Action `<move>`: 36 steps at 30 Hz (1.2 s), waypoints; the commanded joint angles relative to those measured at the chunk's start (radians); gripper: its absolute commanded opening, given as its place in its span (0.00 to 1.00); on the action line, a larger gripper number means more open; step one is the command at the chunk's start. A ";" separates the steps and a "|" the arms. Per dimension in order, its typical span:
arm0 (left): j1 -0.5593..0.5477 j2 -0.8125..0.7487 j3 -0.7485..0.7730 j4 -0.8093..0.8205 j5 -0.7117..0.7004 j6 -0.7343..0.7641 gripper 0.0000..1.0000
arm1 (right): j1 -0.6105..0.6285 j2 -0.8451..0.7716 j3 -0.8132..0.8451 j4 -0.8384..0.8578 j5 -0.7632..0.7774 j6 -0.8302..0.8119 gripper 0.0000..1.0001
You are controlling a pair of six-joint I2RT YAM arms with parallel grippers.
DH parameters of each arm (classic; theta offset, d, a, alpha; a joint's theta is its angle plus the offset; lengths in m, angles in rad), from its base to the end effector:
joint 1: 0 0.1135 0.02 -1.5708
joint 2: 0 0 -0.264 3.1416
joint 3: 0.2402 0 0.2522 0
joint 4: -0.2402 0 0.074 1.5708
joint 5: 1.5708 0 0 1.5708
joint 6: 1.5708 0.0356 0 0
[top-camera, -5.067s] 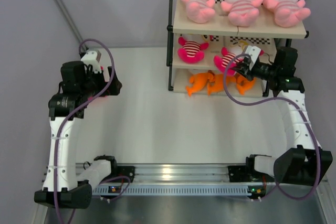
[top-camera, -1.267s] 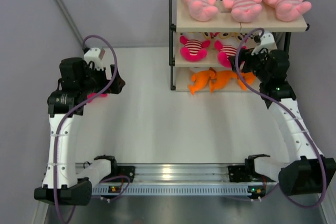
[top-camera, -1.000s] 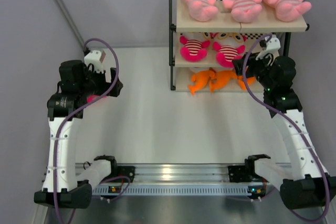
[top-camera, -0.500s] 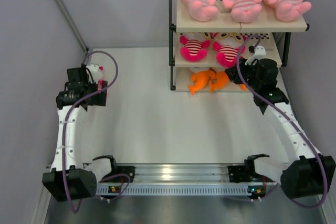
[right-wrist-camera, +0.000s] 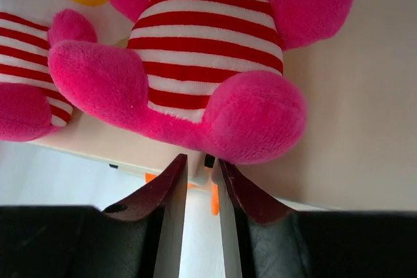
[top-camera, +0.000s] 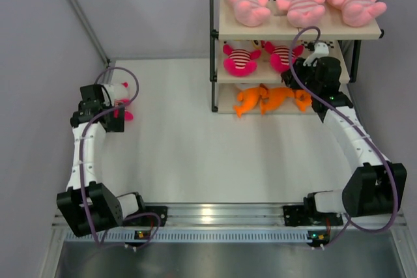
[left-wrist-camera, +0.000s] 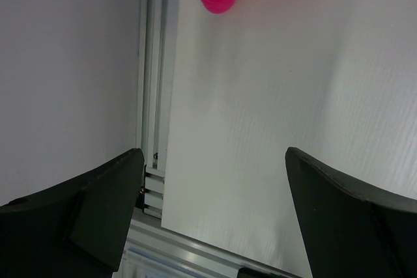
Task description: Place and organize the stuffed toys onto the shelf
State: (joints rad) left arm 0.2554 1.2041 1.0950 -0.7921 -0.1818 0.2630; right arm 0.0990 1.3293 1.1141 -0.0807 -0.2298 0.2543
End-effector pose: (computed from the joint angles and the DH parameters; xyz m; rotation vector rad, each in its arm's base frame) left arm 0.2335 0.0676 0.3074 -0.0699 2.5041 0.4439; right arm 0.3106 0.0390 0.3445 -0.0143 1.8839 0.4576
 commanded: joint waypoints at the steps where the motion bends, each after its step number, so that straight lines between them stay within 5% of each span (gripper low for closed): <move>1: 0.034 0.047 0.000 0.106 -0.015 -0.005 0.96 | -0.012 -0.019 0.035 0.058 -0.005 -0.024 0.26; 28: 0.050 0.888 0.500 0.238 -0.032 -0.228 0.94 | -0.010 -0.277 0.036 -0.198 0.026 -0.144 0.60; 31: 0.062 0.887 0.461 0.238 0.030 -0.229 0.72 | -0.010 -0.314 0.061 -0.223 0.020 -0.138 0.60; 32: 0.061 0.878 0.447 0.237 0.077 -0.228 0.47 | -0.007 -0.324 0.067 -0.235 0.011 -0.135 0.61; 35: 0.062 0.804 0.399 0.231 0.166 -0.231 0.01 | -0.001 -0.352 0.099 -0.273 -0.017 -0.132 0.62; 36: 0.062 0.745 0.390 0.222 0.255 -0.234 0.00 | 0.002 -0.355 0.119 -0.284 -0.025 -0.132 0.62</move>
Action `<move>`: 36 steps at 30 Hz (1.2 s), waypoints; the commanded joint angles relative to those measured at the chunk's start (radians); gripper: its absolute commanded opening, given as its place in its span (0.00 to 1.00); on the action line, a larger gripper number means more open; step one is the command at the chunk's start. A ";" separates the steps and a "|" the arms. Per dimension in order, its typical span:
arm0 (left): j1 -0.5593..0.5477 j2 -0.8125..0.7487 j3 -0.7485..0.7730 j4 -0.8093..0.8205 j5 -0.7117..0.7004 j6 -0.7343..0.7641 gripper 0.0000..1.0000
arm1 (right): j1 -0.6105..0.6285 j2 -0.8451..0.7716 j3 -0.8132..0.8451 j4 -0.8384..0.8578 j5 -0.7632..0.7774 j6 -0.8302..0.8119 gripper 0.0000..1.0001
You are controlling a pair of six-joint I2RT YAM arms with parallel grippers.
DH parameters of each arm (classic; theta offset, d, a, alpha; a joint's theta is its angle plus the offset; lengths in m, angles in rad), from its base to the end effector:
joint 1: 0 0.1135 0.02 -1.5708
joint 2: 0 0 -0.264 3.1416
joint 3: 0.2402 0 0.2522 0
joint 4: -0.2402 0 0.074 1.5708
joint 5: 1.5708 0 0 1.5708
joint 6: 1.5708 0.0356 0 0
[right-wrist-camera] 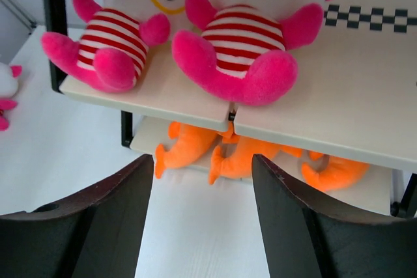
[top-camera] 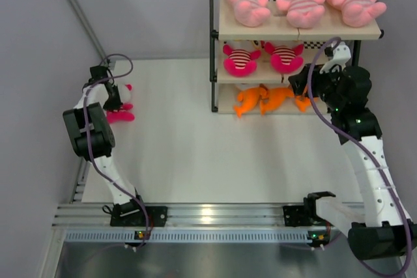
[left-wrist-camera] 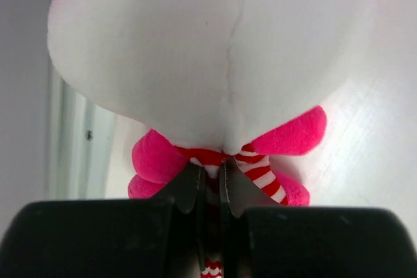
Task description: Place and organize the stuffed toys onto the shelf
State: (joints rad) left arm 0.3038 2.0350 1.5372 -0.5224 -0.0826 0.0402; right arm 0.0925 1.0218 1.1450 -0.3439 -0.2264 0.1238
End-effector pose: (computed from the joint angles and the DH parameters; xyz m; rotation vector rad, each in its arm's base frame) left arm 0.4184 0.1342 0.1920 -0.3722 2.5768 0.2318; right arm 0.2223 0.0286 0.4046 -0.1350 1.7948 0.3575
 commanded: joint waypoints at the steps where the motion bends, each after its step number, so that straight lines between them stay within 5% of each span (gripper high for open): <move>1: 0.014 -0.122 -0.072 -0.063 0.199 -0.016 0.00 | 0.022 -0.055 0.099 -0.032 -0.034 -0.001 0.63; 4: 0.012 -0.295 -0.101 -0.109 0.427 -0.028 0.00 | 0.070 -0.049 0.151 -0.084 -0.025 -0.027 0.63; 8: 0.014 -0.551 -0.141 -0.140 0.729 -0.108 0.00 | 0.322 -0.013 0.220 -0.086 0.034 -0.099 0.69; 13: 0.014 -0.824 -0.117 -0.149 0.995 -0.247 0.00 | 0.697 0.069 0.214 0.125 0.087 -0.245 0.70; 18: 0.014 -0.941 -0.065 -0.151 1.204 -0.489 0.00 | 0.918 0.145 0.150 0.414 0.052 -0.355 0.71; 23: 0.014 -1.010 0.009 -0.149 1.193 -0.608 0.00 | 0.981 0.182 -0.006 0.756 -0.067 -0.348 0.72; 36: 0.014 -1.087 0.054 -0.151 1.209 -0.675 0.00 | 1.061 0.398 0.096 1.065 -0.019 -0.291 0.74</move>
State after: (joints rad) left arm 0.3149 0.9382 1.5738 -0.6891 1.1130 -0.5941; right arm 1.1378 1.3773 1.1446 0.5785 -0.2535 -0.2054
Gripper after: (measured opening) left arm 0.144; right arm 0.741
